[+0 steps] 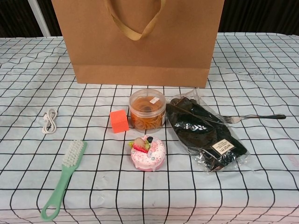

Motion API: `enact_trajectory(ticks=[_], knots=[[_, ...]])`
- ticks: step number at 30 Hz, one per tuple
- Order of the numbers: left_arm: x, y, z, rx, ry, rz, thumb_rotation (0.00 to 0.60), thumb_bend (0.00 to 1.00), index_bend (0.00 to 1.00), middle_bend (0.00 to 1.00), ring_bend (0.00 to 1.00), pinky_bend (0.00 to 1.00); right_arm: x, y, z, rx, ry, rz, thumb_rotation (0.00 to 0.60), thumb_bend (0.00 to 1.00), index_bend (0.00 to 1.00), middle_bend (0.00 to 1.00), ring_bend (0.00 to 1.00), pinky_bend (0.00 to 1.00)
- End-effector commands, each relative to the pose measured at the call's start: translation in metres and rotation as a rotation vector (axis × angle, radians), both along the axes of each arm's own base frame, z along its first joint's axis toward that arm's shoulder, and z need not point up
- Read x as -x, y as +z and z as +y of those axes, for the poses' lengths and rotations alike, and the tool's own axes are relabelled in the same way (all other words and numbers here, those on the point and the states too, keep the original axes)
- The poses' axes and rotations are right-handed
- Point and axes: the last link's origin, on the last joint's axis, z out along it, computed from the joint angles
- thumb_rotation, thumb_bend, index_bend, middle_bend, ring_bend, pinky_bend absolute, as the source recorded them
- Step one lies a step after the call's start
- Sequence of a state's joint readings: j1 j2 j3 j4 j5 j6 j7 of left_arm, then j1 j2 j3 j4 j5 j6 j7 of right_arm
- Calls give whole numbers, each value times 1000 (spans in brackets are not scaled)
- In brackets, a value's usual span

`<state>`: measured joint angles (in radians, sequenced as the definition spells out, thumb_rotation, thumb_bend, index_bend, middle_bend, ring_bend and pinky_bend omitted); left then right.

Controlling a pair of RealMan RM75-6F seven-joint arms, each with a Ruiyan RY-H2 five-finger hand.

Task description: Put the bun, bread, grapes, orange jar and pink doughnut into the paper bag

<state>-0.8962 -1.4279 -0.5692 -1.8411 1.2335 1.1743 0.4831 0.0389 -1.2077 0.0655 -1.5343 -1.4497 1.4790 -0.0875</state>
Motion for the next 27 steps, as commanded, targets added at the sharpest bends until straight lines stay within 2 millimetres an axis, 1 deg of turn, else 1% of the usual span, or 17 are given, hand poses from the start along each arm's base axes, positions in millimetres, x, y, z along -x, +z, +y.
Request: enact_trajectory(ticks=[1, 5, 10, 13, 14, 20, 22, 24, 26, 27], knots=[[-18, 17, 27, -26, 30, -61, 600, 450, 536, 618, 509, 560, 2, 1, -1, 2, -8, 1, 600, 208, 75, 110, 188, 248], [-22, 26, 49, -31, 56, -113, 600, 450, 536, 613, 498, 560, 5, 2, -1, 8, -15, 4, 600, 209, 75, 110, 188, 248], [-18, 31, 82, -31, 115, -137, 600, 450, 534, 605, 490, 560, 7, 4, -2, 19, -23, 11, 600, 209, 75, 110, 188, 248], [-11, 28, 94, -43, 135, -111, 600, 446, 530, 599, 479, 560, 8, 6, -2, 25, -26, 13, 600, 209, 75, 110, 188, 248], [-6, 25, 98, -42, 151, -97, 600, 442, 527, 595, 474, 559, 8, 6, -2, 27, -26, 14, 600, 208, 75, 110, 188, 248], [10, 13, 111, -40, 193, -75, 600, 422, 477, 568, 442, 554, 8, 5, -2, 23, -28, 22, 600, 208, 75, 110, 188, 248], [14, 8, 113, -35, 203, -60, 600, 387, 464, 554, 422, 544, 8, 5, -2, 22, -27, 21, 600, 208, 75, 110, 188, 248], [21, 1, 116, -23, 222, -29, 600, 294, 406, 505, 370, 514, 7, 5, -2, 23, -25, 23, 600, 208, 75, 110, 188, 248], [26, -5, 118, -2, 242, -10, 600, 198, 329, 418, 292, 449, 7, 6, -1, 27, -26, 22, 600, 208, 75, 110, 188, 248], [28, -8, 118, 16, 255, 2, 600, 138, 276, 344, 223, 385, 8, 6, -1, 28, -27, 21, 600, 208, 75, 110, 188, 248]])
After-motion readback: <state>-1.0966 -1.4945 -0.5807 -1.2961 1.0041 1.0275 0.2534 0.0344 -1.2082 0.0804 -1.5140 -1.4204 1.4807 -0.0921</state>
